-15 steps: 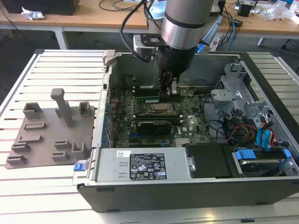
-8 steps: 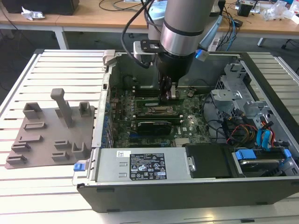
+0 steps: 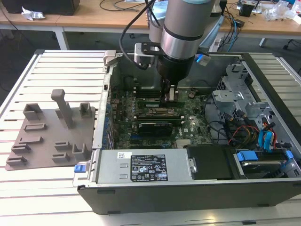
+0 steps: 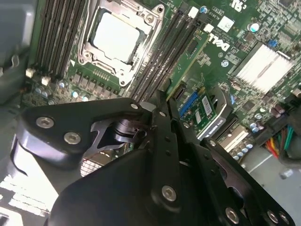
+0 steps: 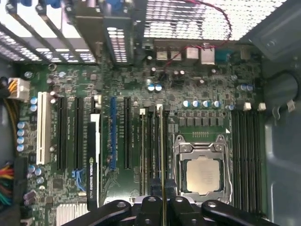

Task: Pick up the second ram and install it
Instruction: 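Insert the second ram into the second slot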

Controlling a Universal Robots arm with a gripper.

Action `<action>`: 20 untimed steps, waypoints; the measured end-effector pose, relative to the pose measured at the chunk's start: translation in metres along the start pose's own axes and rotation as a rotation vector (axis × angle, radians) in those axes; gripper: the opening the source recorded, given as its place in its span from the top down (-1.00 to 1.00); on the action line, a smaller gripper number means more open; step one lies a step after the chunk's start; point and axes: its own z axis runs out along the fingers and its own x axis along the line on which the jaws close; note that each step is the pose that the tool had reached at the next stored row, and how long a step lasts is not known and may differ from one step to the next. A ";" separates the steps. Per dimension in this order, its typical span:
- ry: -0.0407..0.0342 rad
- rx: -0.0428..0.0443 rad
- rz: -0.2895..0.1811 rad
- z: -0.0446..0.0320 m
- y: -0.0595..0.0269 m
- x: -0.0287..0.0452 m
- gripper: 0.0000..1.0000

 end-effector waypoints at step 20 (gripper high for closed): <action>-0.0004 0.0003 0.004 0.0345 -0.0023 0.0023 0.73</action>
